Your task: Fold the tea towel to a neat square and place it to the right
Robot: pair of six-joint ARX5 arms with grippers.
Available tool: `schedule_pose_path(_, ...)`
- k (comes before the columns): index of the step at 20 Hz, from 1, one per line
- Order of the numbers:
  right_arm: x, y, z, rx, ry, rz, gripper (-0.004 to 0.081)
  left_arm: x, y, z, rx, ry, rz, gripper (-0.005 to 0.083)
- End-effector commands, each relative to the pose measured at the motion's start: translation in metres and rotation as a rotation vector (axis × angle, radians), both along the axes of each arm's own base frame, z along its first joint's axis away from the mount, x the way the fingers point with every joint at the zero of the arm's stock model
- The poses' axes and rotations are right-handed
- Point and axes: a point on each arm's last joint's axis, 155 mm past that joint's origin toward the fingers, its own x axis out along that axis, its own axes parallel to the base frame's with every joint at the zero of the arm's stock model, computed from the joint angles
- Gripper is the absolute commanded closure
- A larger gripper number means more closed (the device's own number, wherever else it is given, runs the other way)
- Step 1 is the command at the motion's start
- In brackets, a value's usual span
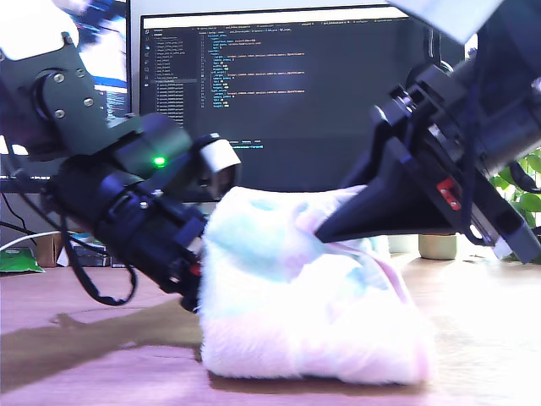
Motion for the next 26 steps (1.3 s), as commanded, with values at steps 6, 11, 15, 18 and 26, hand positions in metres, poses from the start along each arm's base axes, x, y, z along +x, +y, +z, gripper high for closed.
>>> schedule_pose_path(6,0.018,-0.032,-0.03,-0.055,0.15,-0.159,0.0782,-0.035,0.045,-0.073,0.267,0.104,0.034,0.0795)
schedule_pose_path(11,0.02,-0.042,-0.027,-0.039,0.323,-0.286,0.0782,-0.026,0.051,-0.076,0.283,0.089,0.064,0.0795)
schedule_pose_path(15,0.012,-0.045,-0.031,-0.056,0.408,-0.317,0.0782,-0.023,0.049,-0.075,0.273,0.075,0.065,0.0795)
schedule_pose_path(18,0.008,-0.043,-0.037,-0.062,0.44,-0.302,0.0782,-0.02,0.046,-0.073,0.261,0.065,0.073,0.0795)
schedule_pose_path(26,0.012,-0.036,-0.068,-0.076,0.516,-0.311,0.0782,-0.018,0.043,-0.071,0.245,0.055,0.071,0.0795)
